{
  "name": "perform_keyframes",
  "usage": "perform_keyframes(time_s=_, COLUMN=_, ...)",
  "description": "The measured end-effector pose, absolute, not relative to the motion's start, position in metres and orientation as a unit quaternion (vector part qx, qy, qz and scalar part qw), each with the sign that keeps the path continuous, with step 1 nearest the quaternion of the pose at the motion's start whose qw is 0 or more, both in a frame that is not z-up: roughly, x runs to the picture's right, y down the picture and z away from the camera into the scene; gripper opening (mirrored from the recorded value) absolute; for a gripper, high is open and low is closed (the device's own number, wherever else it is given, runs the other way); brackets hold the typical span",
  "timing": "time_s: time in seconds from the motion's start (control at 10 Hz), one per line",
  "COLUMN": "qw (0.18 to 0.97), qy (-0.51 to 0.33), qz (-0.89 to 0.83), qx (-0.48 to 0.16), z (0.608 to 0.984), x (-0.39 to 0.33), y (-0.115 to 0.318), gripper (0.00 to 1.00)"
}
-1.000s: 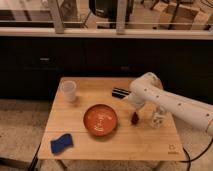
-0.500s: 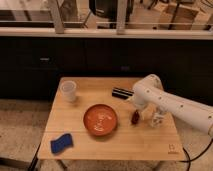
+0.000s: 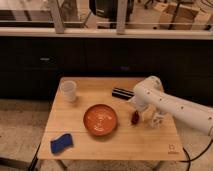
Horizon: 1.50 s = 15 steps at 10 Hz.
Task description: Place the pepper in the ceramic bowl
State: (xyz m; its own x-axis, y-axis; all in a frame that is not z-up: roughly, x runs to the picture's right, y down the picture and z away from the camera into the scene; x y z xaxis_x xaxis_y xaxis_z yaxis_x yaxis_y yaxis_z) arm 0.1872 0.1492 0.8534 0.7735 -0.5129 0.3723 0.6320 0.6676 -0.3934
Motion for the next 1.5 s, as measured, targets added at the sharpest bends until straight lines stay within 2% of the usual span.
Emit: perform_keyframes(time_s=1.5, qw=0.9, qy=-0.123, qz=-0.324, qx=-0.266, z=0.869, x=0.192, y=0.171, gripper=0.8)
